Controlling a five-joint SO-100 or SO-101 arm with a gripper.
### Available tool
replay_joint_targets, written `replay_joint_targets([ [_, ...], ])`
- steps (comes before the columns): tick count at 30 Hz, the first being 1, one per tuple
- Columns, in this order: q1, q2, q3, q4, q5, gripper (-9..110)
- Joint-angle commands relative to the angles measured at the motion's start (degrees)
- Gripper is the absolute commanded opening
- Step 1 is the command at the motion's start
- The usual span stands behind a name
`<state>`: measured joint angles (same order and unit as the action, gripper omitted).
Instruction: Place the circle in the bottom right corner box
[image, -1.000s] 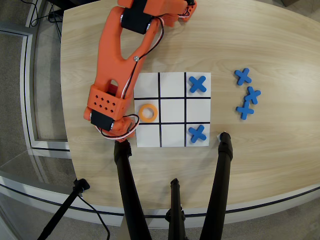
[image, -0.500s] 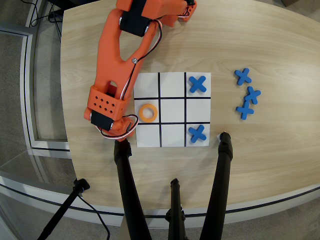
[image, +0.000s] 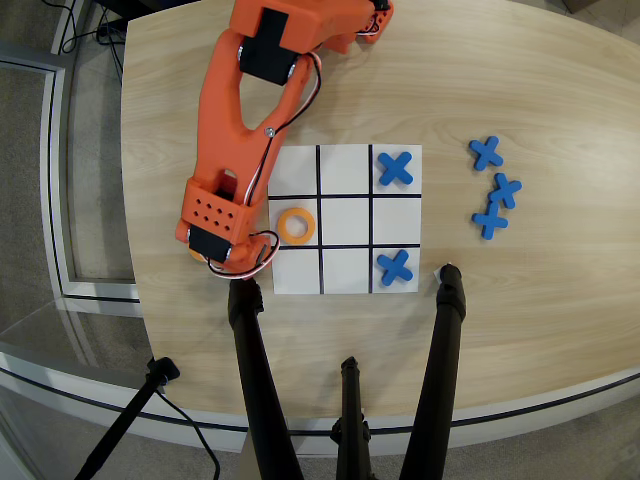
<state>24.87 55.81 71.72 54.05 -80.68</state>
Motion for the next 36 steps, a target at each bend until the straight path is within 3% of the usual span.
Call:
replay_joint_targets([
  [1, -0.26, 0.09, -1.58, -0.26, 0.35, 20],
  [12, -0.18, 1.23, 0.44, 9.32, 1.49, 19],
  [36, 6.33, 4.83, 8.88, 16.44, 7.91, 18],
])
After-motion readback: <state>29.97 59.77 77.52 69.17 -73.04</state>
